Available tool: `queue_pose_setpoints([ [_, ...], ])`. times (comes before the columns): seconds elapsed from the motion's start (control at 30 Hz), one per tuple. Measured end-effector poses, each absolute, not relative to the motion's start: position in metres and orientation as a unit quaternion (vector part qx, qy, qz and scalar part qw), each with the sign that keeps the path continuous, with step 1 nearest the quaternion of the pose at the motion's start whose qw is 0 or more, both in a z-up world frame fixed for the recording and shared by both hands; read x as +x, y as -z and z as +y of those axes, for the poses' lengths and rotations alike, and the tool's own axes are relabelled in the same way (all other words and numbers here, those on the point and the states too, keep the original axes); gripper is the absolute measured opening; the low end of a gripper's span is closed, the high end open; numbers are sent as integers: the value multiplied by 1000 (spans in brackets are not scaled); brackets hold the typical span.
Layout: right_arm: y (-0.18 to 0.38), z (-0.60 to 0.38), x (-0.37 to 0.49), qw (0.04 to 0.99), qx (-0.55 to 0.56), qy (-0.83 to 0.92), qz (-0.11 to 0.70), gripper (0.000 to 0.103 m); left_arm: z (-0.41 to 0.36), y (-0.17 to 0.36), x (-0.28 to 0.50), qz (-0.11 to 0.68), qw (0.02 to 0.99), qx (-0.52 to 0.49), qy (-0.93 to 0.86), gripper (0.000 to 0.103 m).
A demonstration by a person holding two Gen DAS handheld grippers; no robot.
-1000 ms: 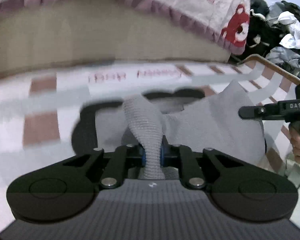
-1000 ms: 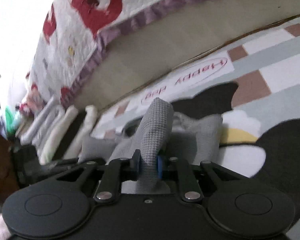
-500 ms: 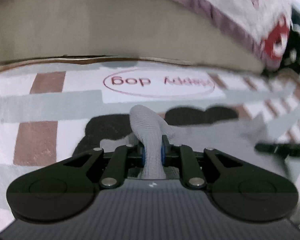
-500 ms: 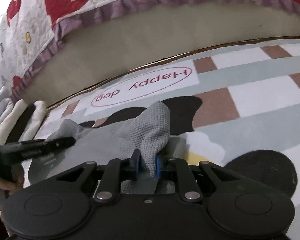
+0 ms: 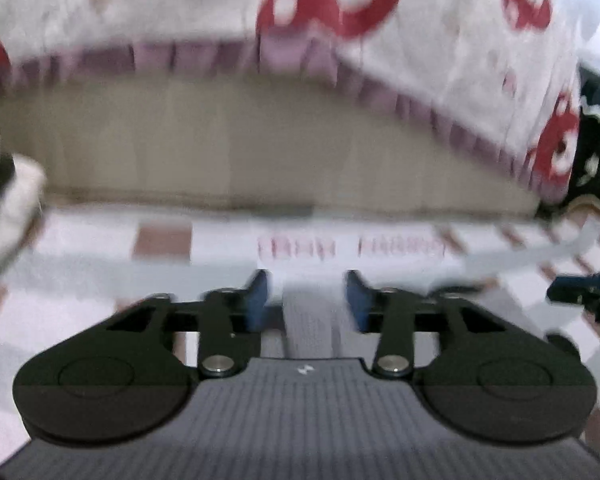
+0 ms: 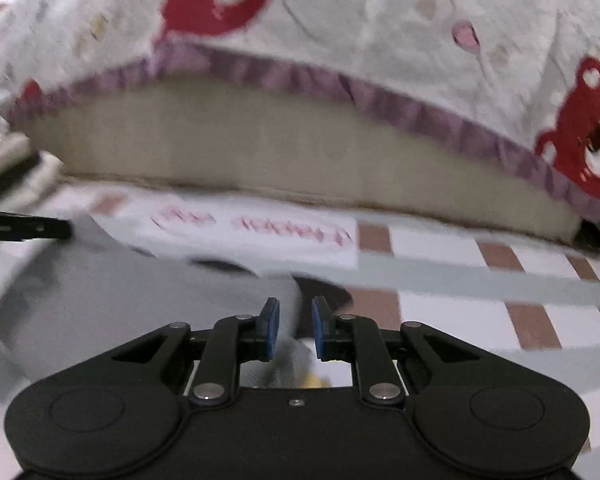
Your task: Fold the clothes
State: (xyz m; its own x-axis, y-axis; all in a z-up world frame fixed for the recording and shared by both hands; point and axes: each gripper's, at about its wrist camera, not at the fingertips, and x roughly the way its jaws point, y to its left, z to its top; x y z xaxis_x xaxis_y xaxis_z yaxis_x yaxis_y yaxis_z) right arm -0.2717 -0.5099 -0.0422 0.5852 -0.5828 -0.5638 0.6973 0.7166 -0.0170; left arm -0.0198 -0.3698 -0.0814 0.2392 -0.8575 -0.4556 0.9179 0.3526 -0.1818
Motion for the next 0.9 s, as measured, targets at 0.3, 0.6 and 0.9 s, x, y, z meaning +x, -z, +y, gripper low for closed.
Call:
queue_pose_setpoints([
  [0.3,62,-496,-199,897,-33,298,326,37,-379,96,-44,280,735,102,609,24],
  [0.6,99,-552,-219,858,92,362,353,31,-435,125,-15,400,761,148,488,3],
  [0.9,96,-566,-253,834,179,402,333,47,-352,104,20,438,787,42,431,46],
])
